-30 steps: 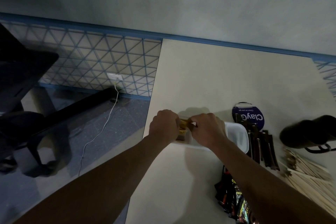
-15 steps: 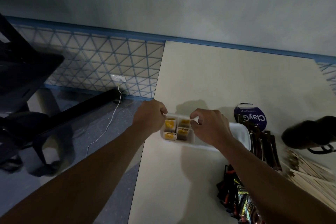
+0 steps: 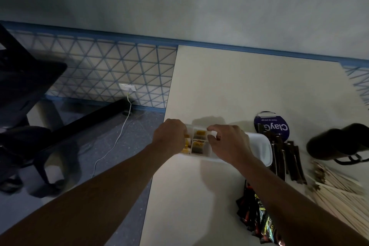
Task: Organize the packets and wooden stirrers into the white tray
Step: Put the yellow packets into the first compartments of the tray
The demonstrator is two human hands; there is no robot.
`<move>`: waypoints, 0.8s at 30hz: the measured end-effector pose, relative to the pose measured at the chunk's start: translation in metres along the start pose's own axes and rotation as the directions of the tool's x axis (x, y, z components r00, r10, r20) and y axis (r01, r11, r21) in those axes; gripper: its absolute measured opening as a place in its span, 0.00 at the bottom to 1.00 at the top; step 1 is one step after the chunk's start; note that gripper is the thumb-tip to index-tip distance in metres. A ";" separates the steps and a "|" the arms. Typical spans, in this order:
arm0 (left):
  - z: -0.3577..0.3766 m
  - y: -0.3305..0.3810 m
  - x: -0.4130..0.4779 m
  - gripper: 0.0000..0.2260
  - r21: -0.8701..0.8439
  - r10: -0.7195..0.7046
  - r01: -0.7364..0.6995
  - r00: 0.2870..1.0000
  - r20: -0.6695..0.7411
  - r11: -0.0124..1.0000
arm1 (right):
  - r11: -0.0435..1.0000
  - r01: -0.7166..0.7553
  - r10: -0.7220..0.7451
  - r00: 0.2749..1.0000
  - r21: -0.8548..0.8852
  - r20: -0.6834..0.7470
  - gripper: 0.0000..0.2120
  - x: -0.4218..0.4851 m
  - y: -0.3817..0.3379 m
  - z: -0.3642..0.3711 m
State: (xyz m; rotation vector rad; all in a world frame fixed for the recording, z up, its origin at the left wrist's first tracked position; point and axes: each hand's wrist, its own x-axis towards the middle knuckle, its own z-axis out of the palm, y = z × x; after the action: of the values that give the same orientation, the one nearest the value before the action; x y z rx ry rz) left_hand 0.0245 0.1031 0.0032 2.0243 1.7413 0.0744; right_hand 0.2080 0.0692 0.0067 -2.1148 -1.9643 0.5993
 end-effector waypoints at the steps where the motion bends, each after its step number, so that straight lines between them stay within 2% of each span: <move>1: 0.000 0.001 0.000 0.11 -0.001 -0.002 0.002 1.000 0.006 1.000 | 1.000 0.005 -0.005 1.000 -0.015 -0.009 0.14 0.000 0.000 0.001; 12: -0.002 0.001 0.002 0.06 -0.035 0.027 -0.024 0.996 0.085 0.999 | 0.978 0.020 -0.008 0.998 -0.207 0.057 0.13 0.007 -0.011 0.019; 15: -0.003 0.001 0.004 0.10 -0.084 0.007 0.002 0.994 0.109 0.996 | 0.978 0.003 0.013 0.997 -0.209 0.072 0.12 0.008 -0.014 0.018; 17: -0.003 0.000 0.006 0.11 -0.120 -0.001 0.012 0.996 0.090 0.993 | 0.982 -0.003 0.017 0.997 -0.189 0.070 0.10 0.008 -0.014 0.016; 21: -0.005 0.001 0.005 0.06 -0.123 -0.030 0.033 0.999 0.029 0.992 | 0.984 -0.005 0.020 0.996 -0.177 0.085 0.09 0.008 -0.013 0.017; 24: -0.004 0.003 0.005 0.11 -0.059 -0.025 0.026 1.000 0.011 0.998 | 0.985 -0.001 0.015 0.996 -0.175 0.083 0.09 0.010 -0.012 0.018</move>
State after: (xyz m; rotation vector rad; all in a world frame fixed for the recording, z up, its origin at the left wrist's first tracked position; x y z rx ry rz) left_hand 0.0271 0.1085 0.0070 1.9567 1.7378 0.1056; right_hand 0.1900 0.0775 -0.0065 -2.2337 -2.1265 0.5436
